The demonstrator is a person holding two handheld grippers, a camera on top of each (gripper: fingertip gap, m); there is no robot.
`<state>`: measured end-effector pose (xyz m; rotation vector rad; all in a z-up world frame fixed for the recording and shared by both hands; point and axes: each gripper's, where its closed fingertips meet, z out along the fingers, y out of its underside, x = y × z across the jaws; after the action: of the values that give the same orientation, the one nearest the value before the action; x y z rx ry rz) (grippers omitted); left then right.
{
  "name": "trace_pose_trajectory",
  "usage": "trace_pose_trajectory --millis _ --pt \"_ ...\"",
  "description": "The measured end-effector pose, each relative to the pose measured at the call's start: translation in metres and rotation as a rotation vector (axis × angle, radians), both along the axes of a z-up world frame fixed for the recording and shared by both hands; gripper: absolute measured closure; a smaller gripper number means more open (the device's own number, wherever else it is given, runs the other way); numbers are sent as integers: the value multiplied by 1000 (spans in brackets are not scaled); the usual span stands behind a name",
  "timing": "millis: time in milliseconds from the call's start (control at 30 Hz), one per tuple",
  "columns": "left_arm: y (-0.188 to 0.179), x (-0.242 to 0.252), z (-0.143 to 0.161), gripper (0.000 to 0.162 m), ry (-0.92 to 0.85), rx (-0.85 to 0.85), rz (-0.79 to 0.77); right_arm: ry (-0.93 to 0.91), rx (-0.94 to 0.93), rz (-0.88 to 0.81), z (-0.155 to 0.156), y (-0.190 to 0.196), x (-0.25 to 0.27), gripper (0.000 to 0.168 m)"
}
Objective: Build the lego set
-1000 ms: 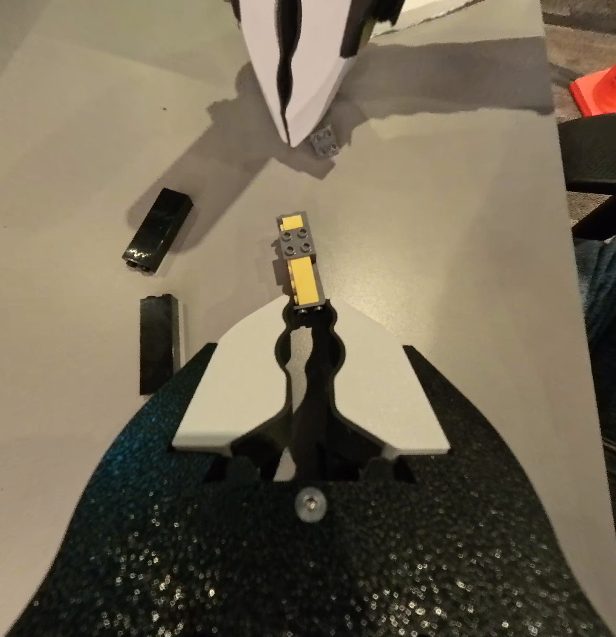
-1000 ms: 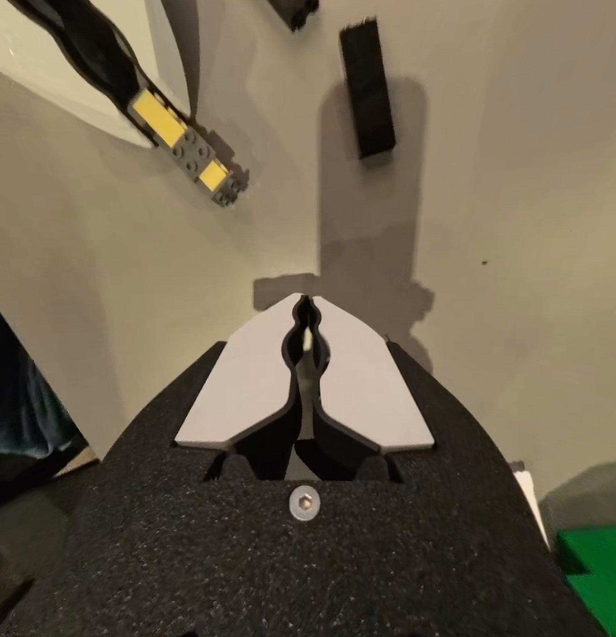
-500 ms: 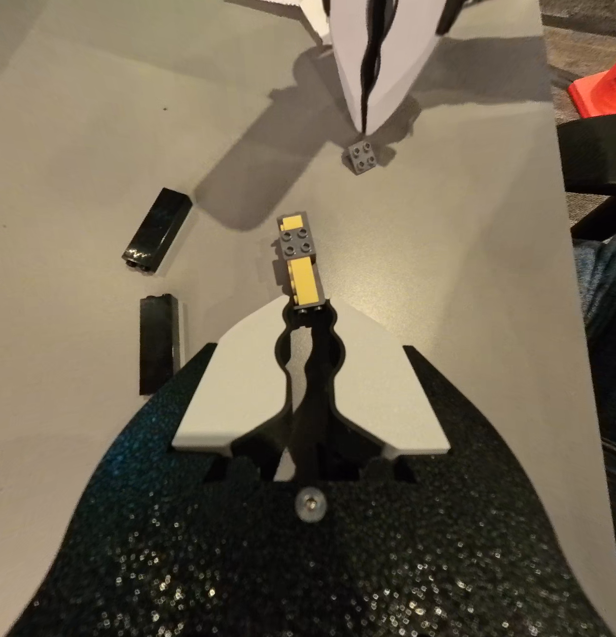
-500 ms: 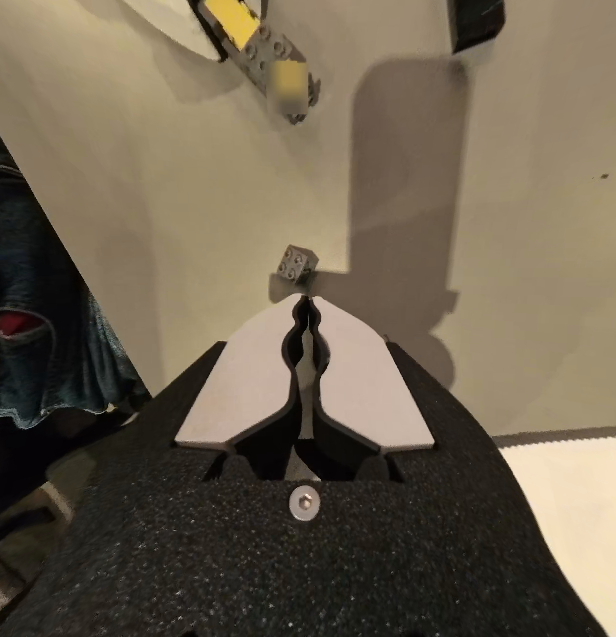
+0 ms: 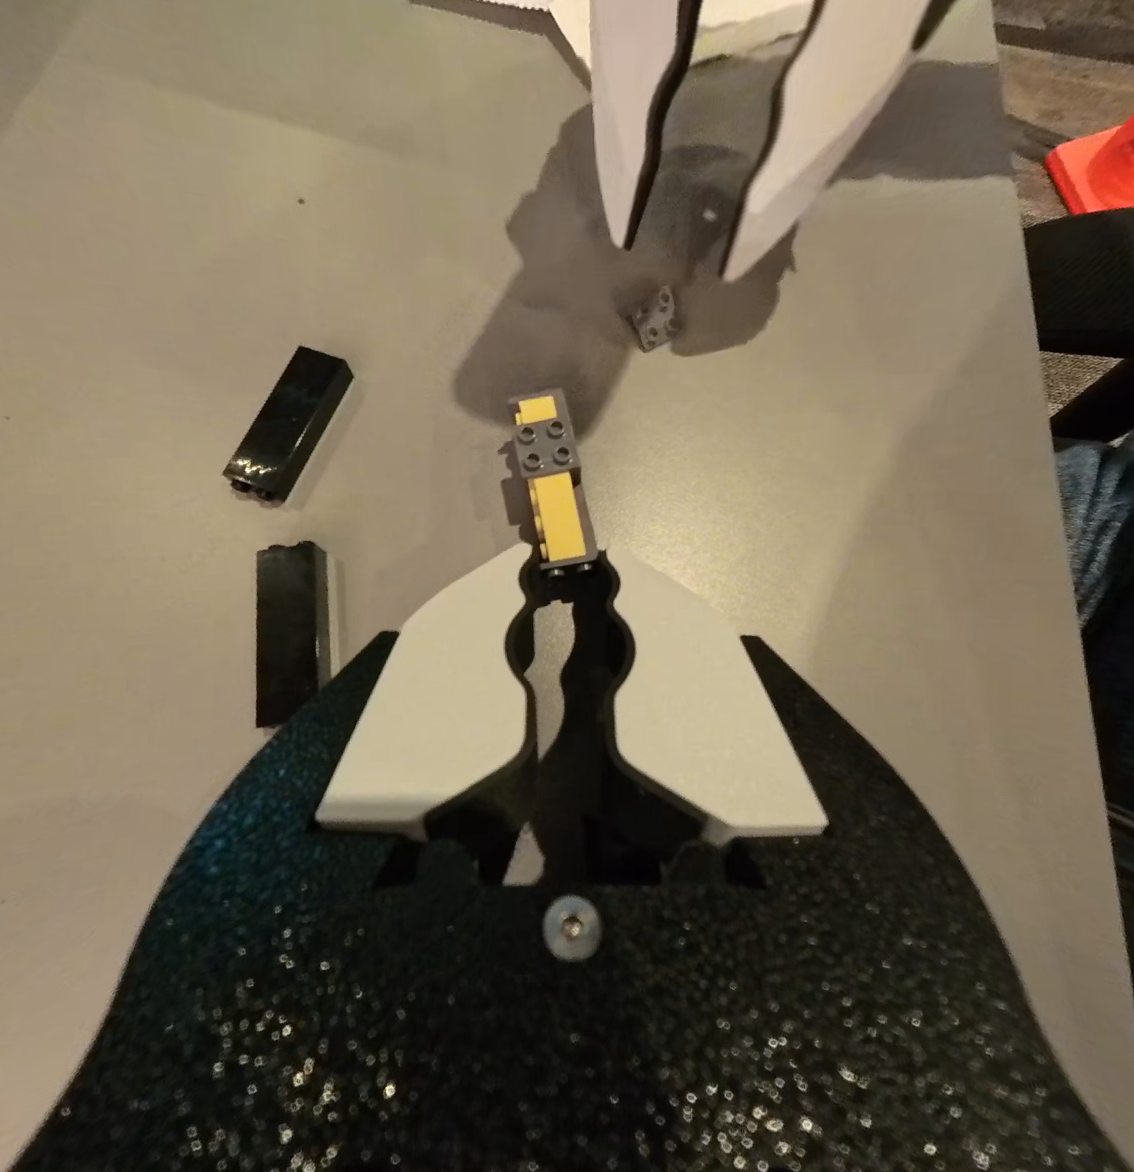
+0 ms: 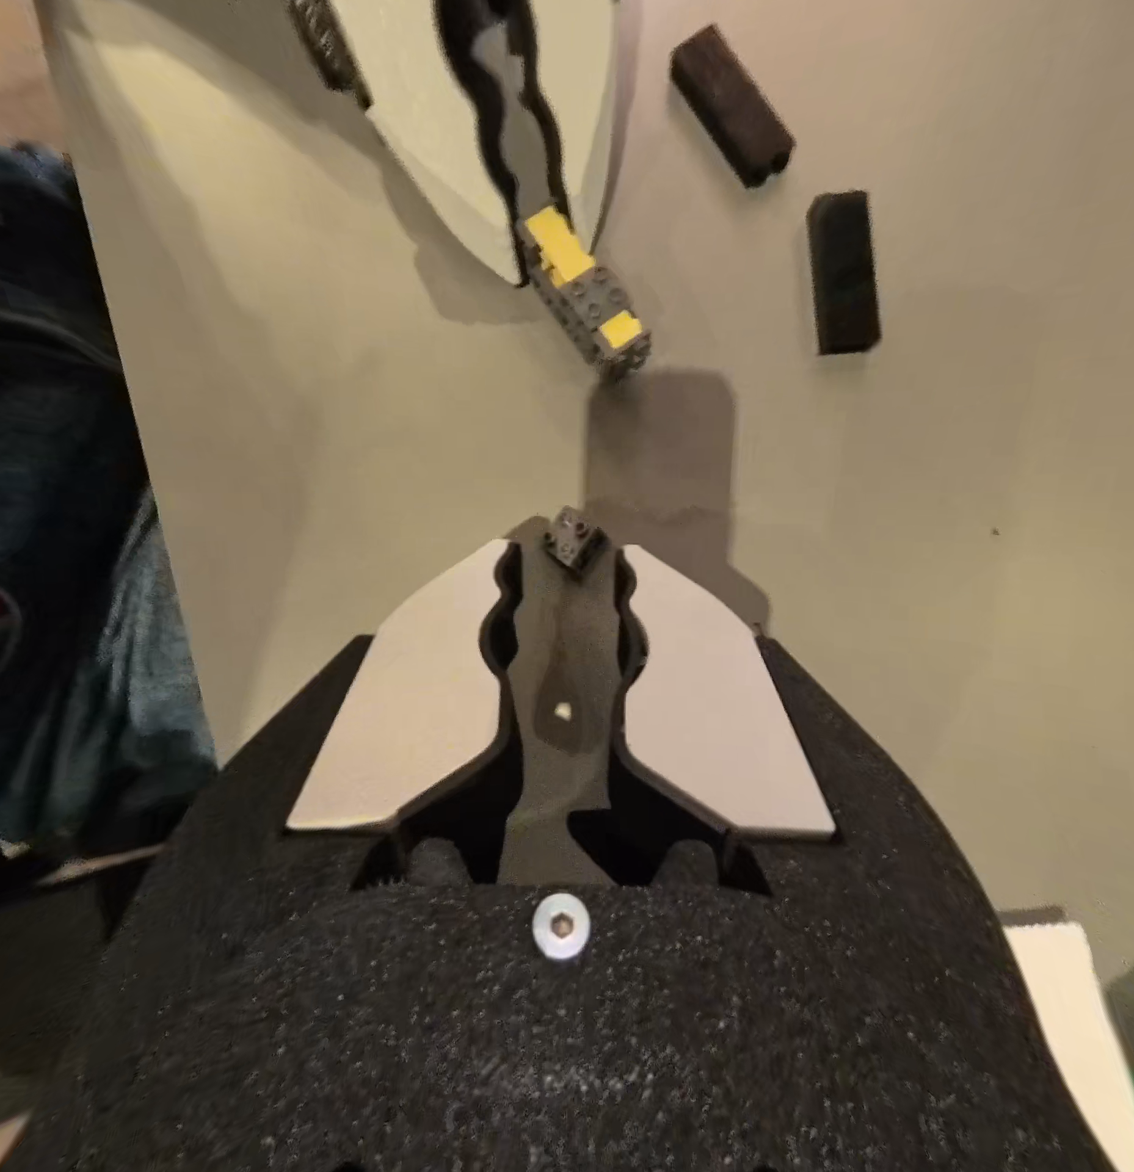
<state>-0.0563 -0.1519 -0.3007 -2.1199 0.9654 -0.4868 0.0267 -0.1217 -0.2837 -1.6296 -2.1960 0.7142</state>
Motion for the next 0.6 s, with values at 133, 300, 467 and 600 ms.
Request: trace_pose_trajectory --millis 133,300,467,600 --pt "0 0 0 145 -2 -2 0 -49 83 170 -9 -6 0 132" --pt "0 0 0 145 -6 -6 -1 -131 160 336 -12 -6 -9 128" --pt "-1 0 0 145 -8 -8 -3 -224 217 386 -18 -2 -10 148" --pt "-1 0 0 145 -6 -6 -3 -237 286 110 -17 21 -16 149"
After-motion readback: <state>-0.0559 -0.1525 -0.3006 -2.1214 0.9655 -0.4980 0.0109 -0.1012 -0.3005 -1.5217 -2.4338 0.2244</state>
